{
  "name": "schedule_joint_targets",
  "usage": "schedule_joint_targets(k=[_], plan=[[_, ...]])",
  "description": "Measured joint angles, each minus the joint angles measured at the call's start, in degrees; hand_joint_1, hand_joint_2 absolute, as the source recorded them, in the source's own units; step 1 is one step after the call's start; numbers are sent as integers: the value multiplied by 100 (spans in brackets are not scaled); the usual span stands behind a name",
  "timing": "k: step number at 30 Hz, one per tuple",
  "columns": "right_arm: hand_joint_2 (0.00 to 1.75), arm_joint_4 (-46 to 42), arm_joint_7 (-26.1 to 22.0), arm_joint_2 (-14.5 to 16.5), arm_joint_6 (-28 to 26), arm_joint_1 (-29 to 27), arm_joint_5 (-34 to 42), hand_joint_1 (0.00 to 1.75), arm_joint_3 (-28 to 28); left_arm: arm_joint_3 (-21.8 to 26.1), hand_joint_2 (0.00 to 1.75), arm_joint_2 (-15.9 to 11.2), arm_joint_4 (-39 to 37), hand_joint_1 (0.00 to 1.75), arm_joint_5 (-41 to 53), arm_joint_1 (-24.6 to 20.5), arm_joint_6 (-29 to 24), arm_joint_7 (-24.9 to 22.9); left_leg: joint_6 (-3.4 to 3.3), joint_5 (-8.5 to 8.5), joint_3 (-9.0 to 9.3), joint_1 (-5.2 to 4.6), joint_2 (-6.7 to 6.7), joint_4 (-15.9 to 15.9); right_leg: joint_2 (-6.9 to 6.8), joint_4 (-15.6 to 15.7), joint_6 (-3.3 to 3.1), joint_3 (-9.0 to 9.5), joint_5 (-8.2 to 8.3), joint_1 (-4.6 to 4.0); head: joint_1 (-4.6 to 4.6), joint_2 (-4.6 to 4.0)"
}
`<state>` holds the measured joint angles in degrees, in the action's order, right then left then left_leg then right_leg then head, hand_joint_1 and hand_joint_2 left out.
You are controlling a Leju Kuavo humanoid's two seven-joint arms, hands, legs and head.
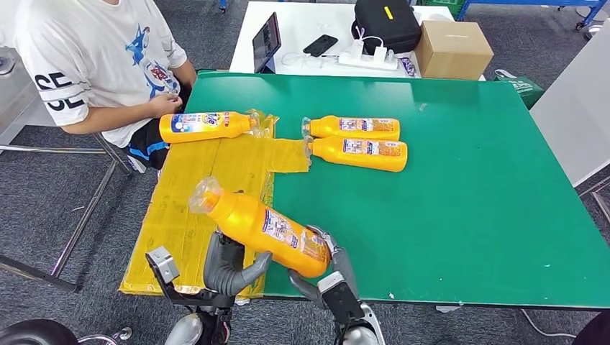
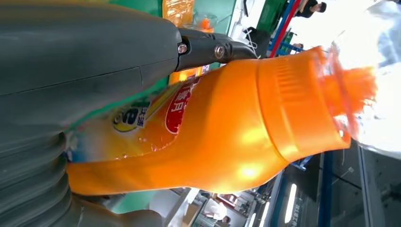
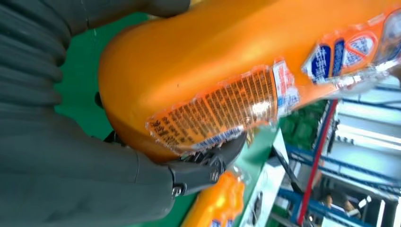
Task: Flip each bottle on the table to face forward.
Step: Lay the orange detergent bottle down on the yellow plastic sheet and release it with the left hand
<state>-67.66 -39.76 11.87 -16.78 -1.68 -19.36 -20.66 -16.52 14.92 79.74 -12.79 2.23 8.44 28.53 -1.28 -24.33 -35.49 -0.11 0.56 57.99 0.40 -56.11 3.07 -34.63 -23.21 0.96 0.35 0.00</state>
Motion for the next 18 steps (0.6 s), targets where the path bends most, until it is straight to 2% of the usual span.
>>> schedule_joint_targets(k=[12, 18], plan=[[175, 549, -6, 17, -140, 187, -222, 175, -317, -132, 175, -58, -55, 0, 247, 19, -57, -52, 0, 0, 0, 0, -3, 0, 1, 0, 0, -2, 0, 0, 1, 0], [175, 861, -1, 19, -300, 264, -391, 175, -562, -183, 175, -74, -172, 0, 549, -3, -370, -119, 0, 0, 0, 0, -2, 0, 1, 0, 0, -3, 0, 0, 0, 0]])
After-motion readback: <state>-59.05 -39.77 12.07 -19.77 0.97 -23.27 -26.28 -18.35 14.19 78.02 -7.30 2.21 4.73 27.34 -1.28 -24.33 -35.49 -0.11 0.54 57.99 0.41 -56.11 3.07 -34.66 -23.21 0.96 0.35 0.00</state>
